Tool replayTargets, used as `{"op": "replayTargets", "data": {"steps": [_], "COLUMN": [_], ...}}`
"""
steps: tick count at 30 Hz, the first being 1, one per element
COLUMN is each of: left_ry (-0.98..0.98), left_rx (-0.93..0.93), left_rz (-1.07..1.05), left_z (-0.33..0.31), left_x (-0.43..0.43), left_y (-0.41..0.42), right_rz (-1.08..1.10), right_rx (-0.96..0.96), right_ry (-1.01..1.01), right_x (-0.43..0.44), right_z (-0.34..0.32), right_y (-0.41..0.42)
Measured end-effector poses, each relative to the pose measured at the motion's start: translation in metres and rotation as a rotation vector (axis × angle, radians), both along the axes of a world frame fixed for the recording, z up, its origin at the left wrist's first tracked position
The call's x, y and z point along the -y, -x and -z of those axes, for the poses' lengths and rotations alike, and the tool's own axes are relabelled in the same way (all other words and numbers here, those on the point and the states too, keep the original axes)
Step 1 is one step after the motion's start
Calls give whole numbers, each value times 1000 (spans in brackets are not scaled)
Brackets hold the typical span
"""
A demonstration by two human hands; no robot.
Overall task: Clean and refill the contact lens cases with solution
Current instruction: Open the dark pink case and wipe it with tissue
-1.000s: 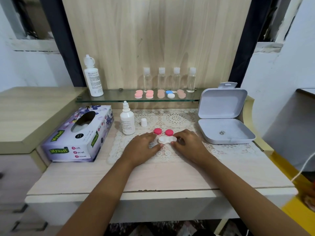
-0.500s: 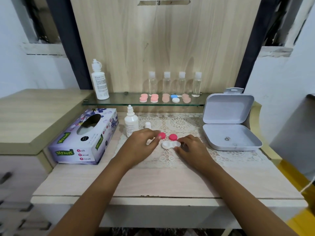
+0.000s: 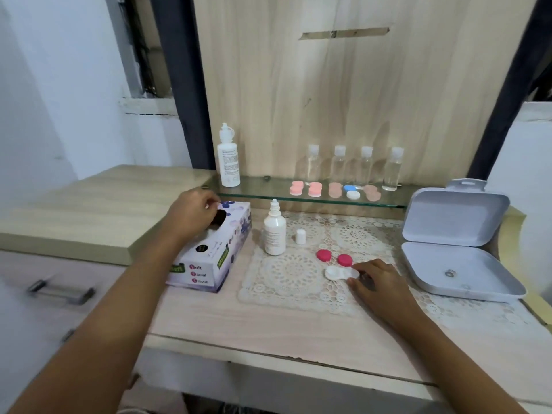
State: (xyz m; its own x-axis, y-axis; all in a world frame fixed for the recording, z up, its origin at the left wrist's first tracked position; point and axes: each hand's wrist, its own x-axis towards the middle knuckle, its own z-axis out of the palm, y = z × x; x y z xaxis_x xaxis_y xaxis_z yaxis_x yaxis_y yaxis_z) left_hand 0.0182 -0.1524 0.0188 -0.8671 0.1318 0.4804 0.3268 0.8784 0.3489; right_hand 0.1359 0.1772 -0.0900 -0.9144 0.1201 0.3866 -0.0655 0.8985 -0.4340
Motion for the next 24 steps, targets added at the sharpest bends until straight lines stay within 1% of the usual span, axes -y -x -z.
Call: {"op": "replayTargets", "data": {"steps": [5, 8, 12, 17, 24], "left_ry": [257, 407, 562, 664, 639], "left_rx": [172, 221, 286, 327, 349], "left_rz": [95, 138, 114, 67, 54], "left_z": [11, 15, 18, 21, 22], "left_x": [18, 24, 21, 14, 14], "left_y": [23, 29, 31, 33, 33], "right_rz": [-5, -9, -19, -23, -24], "right_rx": [-12, -19, -20, -9, 0], "right_ry": [11, 10, 6, 8, 0], "right_x": [1, 1, 1, 0, 0], "right_z": [0, 0, 0, -1, -1], "right_y": [0, 0, -1, -2, -2]}}
